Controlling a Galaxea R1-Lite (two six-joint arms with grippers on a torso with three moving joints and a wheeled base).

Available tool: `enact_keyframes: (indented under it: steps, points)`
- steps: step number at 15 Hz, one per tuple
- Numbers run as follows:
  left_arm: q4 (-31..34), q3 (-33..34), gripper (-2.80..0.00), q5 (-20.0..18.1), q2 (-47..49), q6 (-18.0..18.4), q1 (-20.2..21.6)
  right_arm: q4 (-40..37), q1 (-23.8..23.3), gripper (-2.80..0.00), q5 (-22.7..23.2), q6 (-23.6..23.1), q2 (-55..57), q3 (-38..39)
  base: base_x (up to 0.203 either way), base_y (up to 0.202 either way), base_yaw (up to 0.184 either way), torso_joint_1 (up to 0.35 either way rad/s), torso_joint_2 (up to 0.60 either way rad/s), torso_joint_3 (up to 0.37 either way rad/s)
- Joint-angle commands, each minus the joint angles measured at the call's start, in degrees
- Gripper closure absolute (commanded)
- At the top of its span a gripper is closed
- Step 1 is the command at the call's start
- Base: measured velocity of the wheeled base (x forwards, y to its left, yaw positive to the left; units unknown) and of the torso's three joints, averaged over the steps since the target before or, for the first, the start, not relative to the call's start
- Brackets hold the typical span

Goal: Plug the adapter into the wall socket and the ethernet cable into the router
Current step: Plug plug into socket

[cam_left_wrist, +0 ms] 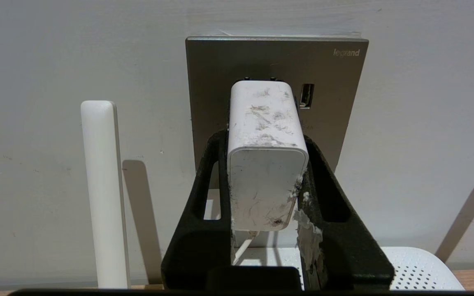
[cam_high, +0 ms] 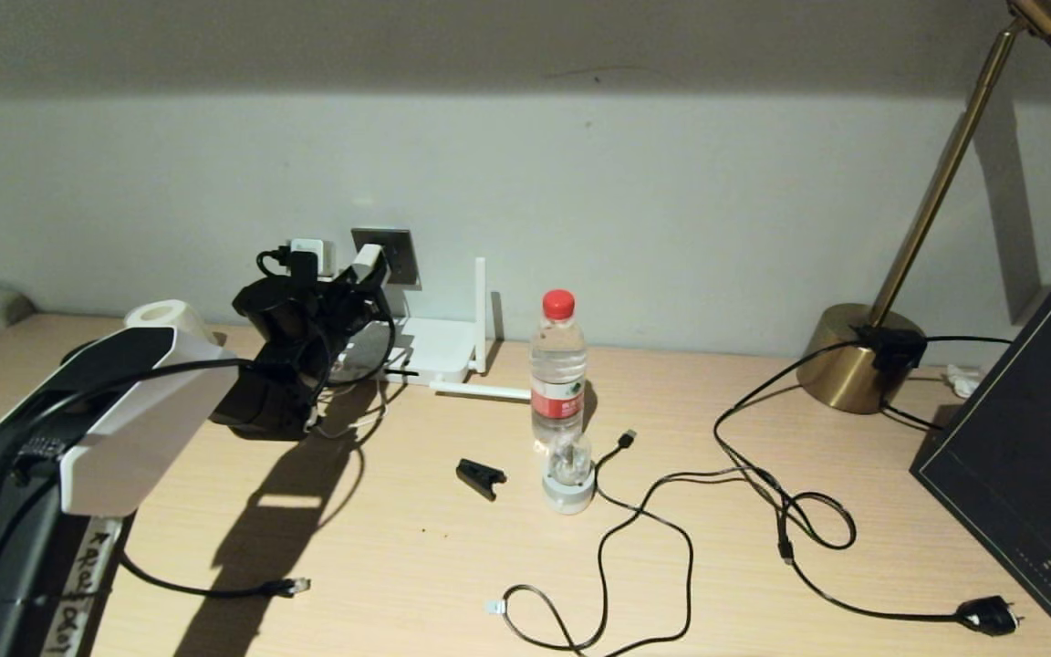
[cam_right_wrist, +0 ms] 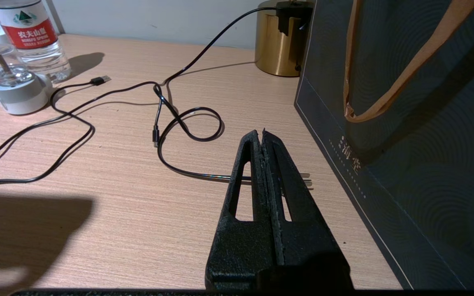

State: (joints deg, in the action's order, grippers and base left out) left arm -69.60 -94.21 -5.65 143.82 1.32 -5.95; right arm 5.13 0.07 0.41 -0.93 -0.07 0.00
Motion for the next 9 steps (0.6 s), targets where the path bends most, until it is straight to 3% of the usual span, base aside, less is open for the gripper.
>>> enact_keyframes:
  steps: [1,9]
  points:
    - [-0.4,0.0,0.0,-0.1,0.0,0.0,-0.2,0.1,0.0,0.0,0.0,0.0,0.1,2.0,0.0,0.0,0.0,0.0,0.0,0.0]
    - [-0.3,-0.1,0.0,-0.1,0.2,0.0,-0.9,0.1,0.0,0.0,0.0,0.0,0.1,2.0,0.0,0.0,0.0,0.0,0.0,0.0]
